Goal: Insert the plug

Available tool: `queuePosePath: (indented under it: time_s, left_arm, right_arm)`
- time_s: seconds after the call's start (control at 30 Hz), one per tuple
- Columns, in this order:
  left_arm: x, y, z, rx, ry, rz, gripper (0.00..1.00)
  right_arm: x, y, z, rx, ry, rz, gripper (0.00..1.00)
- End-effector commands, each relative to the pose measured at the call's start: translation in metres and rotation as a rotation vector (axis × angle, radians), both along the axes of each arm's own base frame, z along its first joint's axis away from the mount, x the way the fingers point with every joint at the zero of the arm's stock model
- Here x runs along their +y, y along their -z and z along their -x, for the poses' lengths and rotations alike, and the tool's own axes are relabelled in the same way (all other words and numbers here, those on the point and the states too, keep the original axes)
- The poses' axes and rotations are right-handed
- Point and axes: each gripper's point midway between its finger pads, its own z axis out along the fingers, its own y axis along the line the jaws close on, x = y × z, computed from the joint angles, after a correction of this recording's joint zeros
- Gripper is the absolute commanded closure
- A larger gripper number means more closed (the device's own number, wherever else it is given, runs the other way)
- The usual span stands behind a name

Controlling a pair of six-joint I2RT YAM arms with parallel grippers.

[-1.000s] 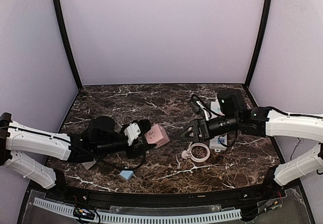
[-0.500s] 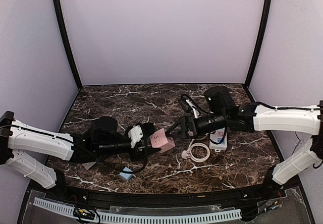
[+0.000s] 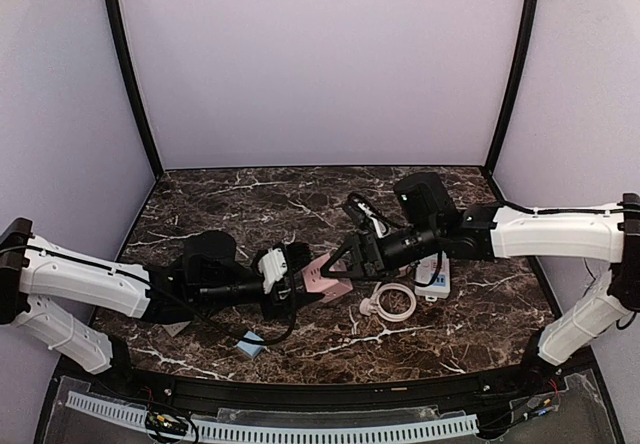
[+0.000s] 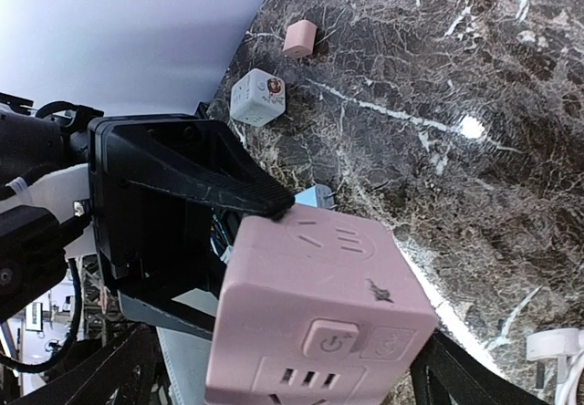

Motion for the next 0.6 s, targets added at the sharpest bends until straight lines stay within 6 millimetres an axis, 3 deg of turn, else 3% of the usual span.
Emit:
queuePosePath:
  time_s: [0.0, 0.3, 0.57]
  left_arm:
    - [-0.014, -0.028, -0.003, -0.056, 0.009, 0.064, 0.99]
    - [-0.025, -0.026, -0.005, -0.090, 0.008, 0.029, 0.99]
    - [-0.026, -0.021, -0.004, -0.109, 0.010, 0.002, 0.99]
  right_arm:
    - [0.011, -0.007, 0.009, 0.043, -0.053, -0.029, 0.06]
    - [0.015, -0.010, 0.007, 0.052, -0.065, -0.005, 0.27]
    - [0.017, -0.012, 0.007, 0.061, -0.078, -0.003, 0.35]
